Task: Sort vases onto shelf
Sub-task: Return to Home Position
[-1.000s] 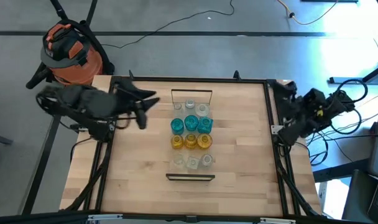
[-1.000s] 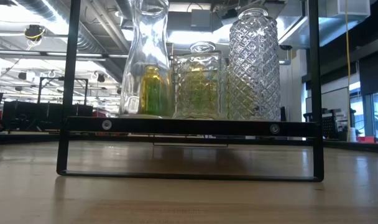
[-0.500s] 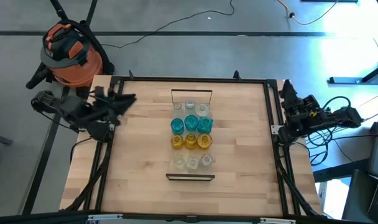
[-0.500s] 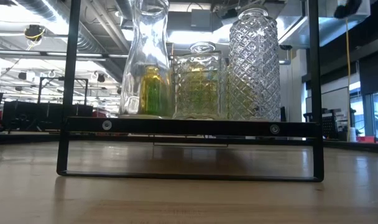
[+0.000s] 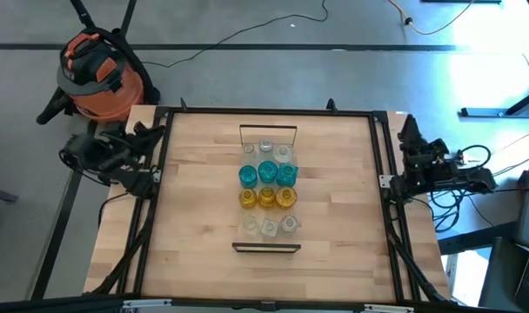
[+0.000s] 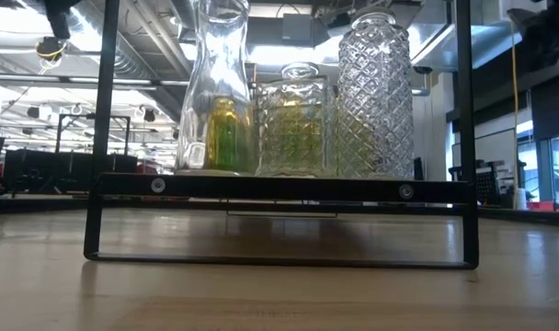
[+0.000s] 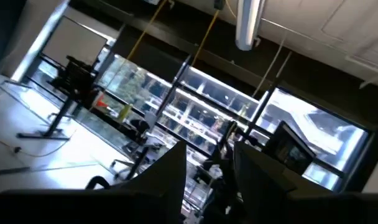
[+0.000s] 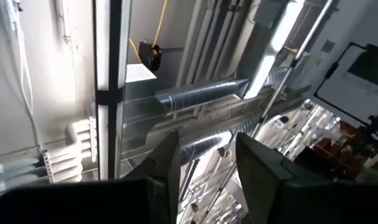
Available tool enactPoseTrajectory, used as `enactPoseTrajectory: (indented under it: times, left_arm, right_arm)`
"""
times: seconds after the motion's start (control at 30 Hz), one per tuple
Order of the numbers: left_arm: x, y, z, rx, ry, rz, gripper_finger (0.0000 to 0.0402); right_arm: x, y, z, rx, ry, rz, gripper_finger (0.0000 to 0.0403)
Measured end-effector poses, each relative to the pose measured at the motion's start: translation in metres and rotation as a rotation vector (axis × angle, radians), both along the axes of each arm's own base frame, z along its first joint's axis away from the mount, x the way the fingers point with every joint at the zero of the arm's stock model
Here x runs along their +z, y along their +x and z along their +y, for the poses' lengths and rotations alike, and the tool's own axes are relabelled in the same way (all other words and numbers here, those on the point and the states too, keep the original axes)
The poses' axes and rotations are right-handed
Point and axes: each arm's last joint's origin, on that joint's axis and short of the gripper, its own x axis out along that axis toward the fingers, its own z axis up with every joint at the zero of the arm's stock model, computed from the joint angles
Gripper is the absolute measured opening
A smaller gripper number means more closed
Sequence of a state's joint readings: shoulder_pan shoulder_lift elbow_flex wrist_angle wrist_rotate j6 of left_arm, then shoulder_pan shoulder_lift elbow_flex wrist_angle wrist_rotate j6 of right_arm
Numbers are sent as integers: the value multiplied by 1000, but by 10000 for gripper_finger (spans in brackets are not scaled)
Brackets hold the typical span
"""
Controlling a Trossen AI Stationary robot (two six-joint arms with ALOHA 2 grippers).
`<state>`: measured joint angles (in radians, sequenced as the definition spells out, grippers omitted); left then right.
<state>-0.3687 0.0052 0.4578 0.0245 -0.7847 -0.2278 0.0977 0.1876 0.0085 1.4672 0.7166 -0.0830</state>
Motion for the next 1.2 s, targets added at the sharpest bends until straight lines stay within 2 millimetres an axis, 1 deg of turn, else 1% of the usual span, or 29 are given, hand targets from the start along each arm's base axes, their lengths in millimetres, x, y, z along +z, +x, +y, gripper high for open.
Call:
enactPoseTrajectory:
  times: [0.03,0.1,0.2,0.23,0.33,0.43,0.5,0.57,0.6,0.63,0.77,0.83,0.97,1.03,1.13,1.2]
  left_arm:
    - [-3,2,0,4,-3,3,126]
    - [-14,9,-2,23,-16,44,126]
    - [-24,15,-6,-28,-51,33,126]
    - [-29,18,-7,-54,-66,28,126]
    - [-58,33,-13,-93,-108,88,126]
    - [-76,41,-16,-108,-148,50,126]
    - [-89,46,-18,-110,-171,6,126]
    - [-105,51,-19,-111,-209,-31,126]
    - [-110,52,-19,-112,-228,-33,126]
    - [-112,53,-18,-111,-230,-15,126]
    - [-119,57,-19,-230,-239,42,126]
    - [-122,59,-20,-289,-244,74,126]
    - [-134,61,-21,-331,-219,203,126]
    - [-136,62,-21,-330,-153,253,126]
    - [-137,63,-21,-316,-99,293,126]
    - [-138,64,-21,-299,-45,316,126]
  right_arm:
    - [-1,-1,0,-2,-11,9,117]
    - [-1,-3,-1,-32,4,30,117]
    - [-3,0,-1,-45,16,81,117]
    - [-5,3,-1,-50,26,124,117]
    - [-13,17,-1,-17,87,254,117]
    - [-28,34,0,45,176,393,117]
    - [-37,40,0,97,241,428,117]
    - [-43,44,0,126,294,446,117]
    - [-45,45,0,137,314,448,117]
    - [-47,46,1,148,330,445,117]
    - [-50,48,1,163,351,460,117]
    - [-54,50,1,158,353,502,117]
    - [-66,54,2,134,343,661,117]
    - [-74,56,2,136,329,758,117]
    - [-85,60,5,236,263,910,117]
    - [-90,61,8,312,222,983,117]
